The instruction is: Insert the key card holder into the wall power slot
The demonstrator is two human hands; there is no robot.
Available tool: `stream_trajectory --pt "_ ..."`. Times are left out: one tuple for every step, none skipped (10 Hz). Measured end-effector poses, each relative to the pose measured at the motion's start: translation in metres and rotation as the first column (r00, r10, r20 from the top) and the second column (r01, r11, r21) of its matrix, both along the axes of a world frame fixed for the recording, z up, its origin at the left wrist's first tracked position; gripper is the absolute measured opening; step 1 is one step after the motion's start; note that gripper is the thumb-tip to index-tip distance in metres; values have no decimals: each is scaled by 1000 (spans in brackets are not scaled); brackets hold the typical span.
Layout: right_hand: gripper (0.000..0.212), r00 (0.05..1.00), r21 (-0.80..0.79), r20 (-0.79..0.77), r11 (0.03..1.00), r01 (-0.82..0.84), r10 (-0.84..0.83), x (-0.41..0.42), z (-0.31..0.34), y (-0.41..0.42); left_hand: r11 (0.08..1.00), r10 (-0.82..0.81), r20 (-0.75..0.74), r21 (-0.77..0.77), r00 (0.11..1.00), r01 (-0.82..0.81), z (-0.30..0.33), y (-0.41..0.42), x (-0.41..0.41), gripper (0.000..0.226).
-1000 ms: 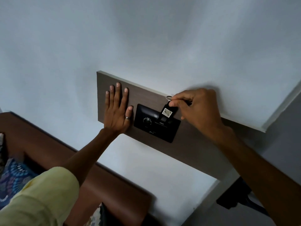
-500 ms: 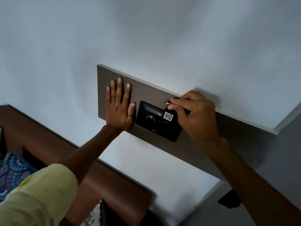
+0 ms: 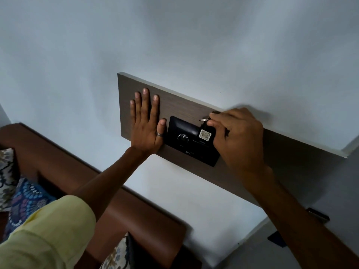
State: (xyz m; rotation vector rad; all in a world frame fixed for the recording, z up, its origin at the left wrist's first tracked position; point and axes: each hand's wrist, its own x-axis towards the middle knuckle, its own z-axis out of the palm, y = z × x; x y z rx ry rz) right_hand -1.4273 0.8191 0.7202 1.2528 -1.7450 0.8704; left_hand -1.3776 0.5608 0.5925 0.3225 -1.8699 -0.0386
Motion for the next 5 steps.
stream_trajectory --pt "17 1000 0 -11 1000 23 -23 5 -6 -3 1000 -4 -15 -18 1000 4 1 -1 -2 67" --pt "15 1000 -18 20 1000 22 -22 9 -12 -1 999 -10 -23 -37 1000 9 -2 -4 -3 66" --pt "15 999 -21 24 999 30 -29 8 -13 -3 1000 -6 7 -27 1000 7 1 -5 -5 66" --pt "15 1000 -29 6 999 17 -17 3 -13 -6 1000 -8 41 8 999 8 1 -5 -1 68" --pt "14 996 -2 -77 999 53 -53 11 -14 -1 998 -49 32 31 998 48 4 6 15 69"
